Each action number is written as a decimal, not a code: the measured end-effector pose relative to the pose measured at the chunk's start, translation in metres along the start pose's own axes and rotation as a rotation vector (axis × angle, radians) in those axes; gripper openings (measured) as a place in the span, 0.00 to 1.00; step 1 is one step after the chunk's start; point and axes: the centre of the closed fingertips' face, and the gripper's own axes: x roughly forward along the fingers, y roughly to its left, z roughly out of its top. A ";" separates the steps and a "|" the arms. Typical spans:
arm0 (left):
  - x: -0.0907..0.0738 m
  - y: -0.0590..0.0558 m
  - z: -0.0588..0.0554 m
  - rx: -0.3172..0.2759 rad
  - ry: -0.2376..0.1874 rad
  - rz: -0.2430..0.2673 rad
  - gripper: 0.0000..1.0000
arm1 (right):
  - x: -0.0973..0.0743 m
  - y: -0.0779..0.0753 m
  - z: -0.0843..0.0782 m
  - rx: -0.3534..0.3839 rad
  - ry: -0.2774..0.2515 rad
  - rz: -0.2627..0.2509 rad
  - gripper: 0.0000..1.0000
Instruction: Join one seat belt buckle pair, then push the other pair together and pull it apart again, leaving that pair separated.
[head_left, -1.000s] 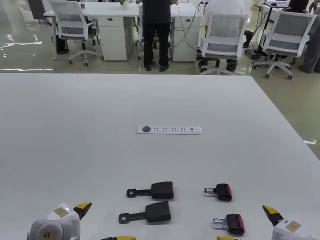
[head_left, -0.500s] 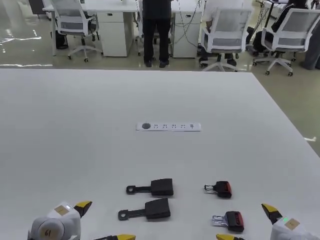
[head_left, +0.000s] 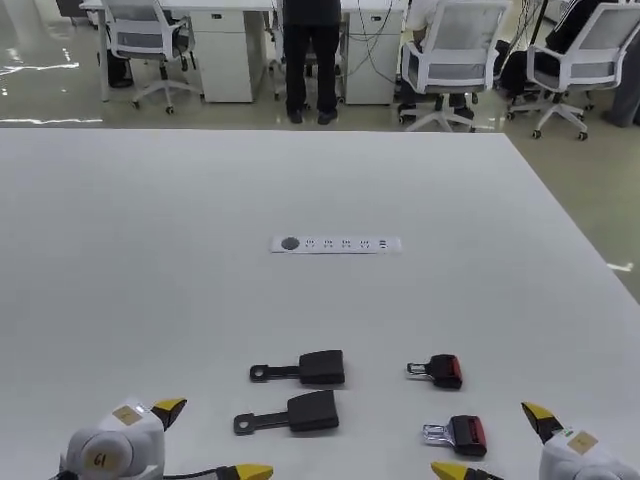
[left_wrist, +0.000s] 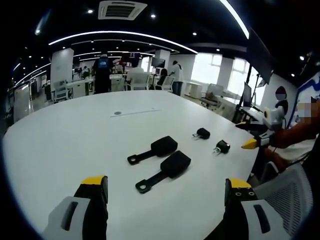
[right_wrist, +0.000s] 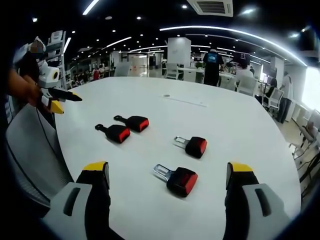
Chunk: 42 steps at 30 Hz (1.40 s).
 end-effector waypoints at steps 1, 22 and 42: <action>0.001 0.000 0.000 -0.002 0.001 -0.002 0.99 | 0.001 -0.001 0.000 0.000 0.000 0.001 0.97; 0.024 -0.004 0.000 -0.002 0.034 -0.019 0.99 | 0.017 -0.008 -0.006 0.009 0.026 0.017 0.96; 0.055 -0.006 -0.001 0.018 0.088 -0.059 0.98 | 0.037 -0.017 -0.010 0.021 0.061 0.057 0.95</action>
